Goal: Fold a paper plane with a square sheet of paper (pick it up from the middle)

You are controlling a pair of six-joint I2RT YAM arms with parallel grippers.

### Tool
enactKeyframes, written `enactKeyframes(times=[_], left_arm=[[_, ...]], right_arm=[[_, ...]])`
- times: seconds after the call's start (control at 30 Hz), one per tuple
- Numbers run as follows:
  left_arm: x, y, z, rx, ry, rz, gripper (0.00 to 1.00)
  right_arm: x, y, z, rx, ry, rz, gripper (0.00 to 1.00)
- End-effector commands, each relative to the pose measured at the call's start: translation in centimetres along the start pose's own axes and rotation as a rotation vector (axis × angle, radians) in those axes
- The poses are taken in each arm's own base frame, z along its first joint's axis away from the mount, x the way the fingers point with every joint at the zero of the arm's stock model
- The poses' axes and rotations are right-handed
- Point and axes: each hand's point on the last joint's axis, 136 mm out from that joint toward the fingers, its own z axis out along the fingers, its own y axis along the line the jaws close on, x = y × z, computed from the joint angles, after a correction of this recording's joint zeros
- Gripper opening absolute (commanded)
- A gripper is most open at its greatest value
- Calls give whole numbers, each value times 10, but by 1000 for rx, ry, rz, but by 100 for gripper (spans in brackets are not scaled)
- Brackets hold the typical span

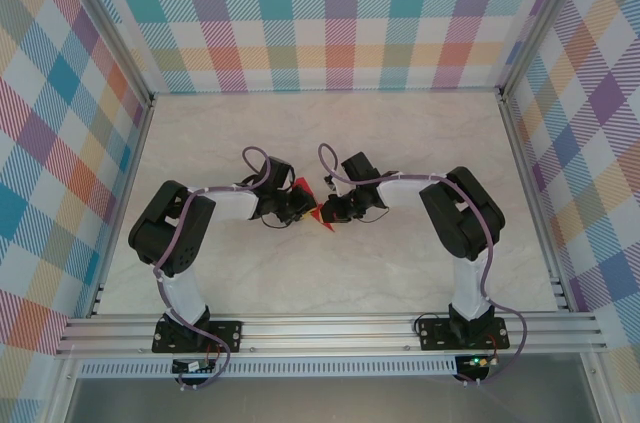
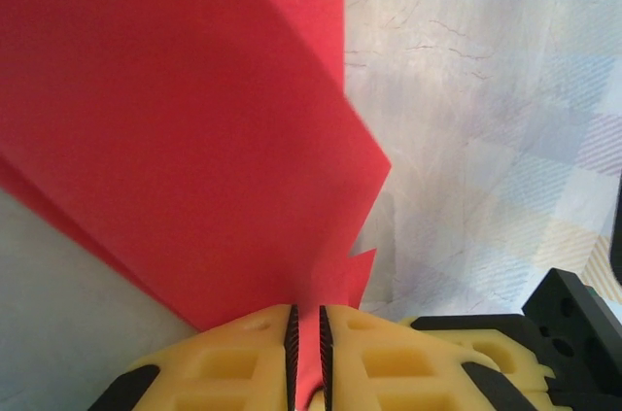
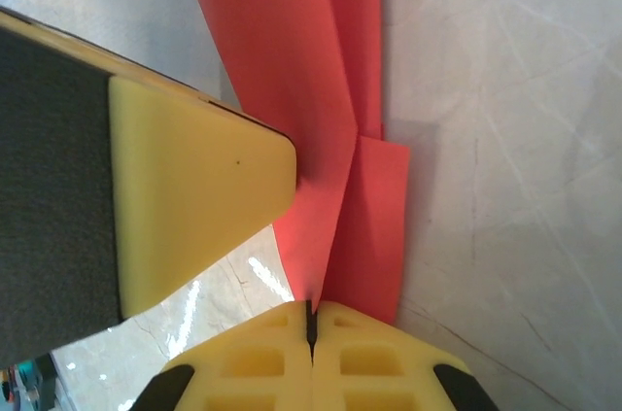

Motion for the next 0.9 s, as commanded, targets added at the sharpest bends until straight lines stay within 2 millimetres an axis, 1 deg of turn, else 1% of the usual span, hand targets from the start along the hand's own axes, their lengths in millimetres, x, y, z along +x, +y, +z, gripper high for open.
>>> enactKeyframes(times=[0.0,0.27,0.5,0.73,0.87], left_arm=[[-2,-18,-11,26,-19,30,18],[2,-17,-14,39,-21,51,20],[2,-19,-14,53,-21,61,20],[3,-11,-9,30,-13,58,20],[4,-4,-4,12,-1,54,19]], right_arm=[[-1,6,3,-42,1,4,0],[-7,16,-5,-182,-2,83,0],[-6,8,-1,-249,22,173,0],[-4,0,5,-245,47,239,0],[-1,-9,9,-219,62,276,0]])
